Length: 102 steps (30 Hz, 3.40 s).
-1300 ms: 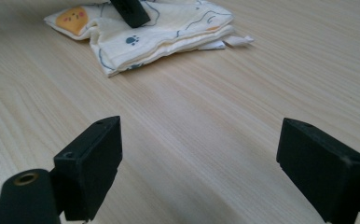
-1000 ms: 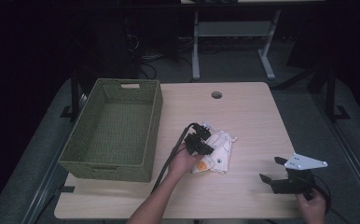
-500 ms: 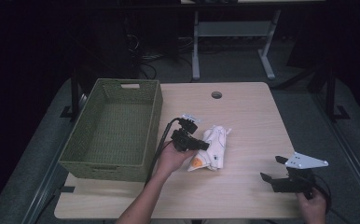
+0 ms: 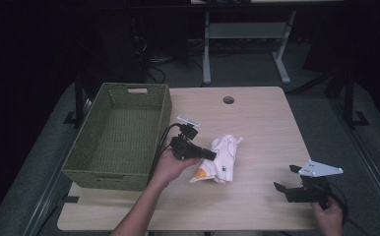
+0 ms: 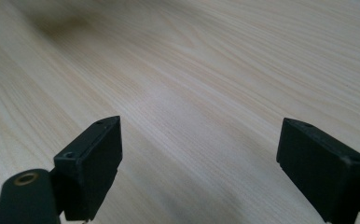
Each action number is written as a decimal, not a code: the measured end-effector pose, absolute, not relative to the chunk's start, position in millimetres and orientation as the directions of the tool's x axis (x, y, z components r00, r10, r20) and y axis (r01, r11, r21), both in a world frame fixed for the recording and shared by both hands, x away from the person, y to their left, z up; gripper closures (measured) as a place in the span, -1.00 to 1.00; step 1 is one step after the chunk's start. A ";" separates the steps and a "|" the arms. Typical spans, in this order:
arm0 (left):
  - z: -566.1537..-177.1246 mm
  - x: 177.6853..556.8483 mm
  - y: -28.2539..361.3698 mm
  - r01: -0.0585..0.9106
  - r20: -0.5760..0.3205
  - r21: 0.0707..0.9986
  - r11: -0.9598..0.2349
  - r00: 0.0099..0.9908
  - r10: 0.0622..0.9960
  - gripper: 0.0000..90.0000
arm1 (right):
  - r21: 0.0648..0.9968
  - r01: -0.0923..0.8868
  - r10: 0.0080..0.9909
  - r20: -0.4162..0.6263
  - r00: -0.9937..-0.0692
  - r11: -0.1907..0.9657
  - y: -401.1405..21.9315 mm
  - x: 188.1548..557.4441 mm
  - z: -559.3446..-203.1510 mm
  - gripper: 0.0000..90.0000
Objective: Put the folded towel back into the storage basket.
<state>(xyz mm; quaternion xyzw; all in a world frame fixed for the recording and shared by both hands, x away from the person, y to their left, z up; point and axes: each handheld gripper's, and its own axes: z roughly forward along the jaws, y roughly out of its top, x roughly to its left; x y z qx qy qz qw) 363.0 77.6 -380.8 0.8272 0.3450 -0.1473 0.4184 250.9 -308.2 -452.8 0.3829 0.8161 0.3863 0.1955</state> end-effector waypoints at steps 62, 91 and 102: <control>-311.4 369.6 229.0 0.774 -0.686 0.618 -0.134 0.615 0.390 0.84 | 0.777 0.503 0.803 -0.006 -0.596 0.379 -309.4 254.3 -453.8 -0.69; -320.6 374.5 318.1 0.815 -0.649 0.576 -0.068 0.506 0.569 0.84 | 0.775 0.508 0.802 0.002 -0.597 0.376 -304.1 258.2 -455.4 -0.69; -336.0 388.1 326.6 0.828 -0.556 0.534 -0.171 0.496 0.667 0.81 | 0.773 0.508 0.800 0.001 -0.599 0.380 -304.8 255.8 -455.6 -0.69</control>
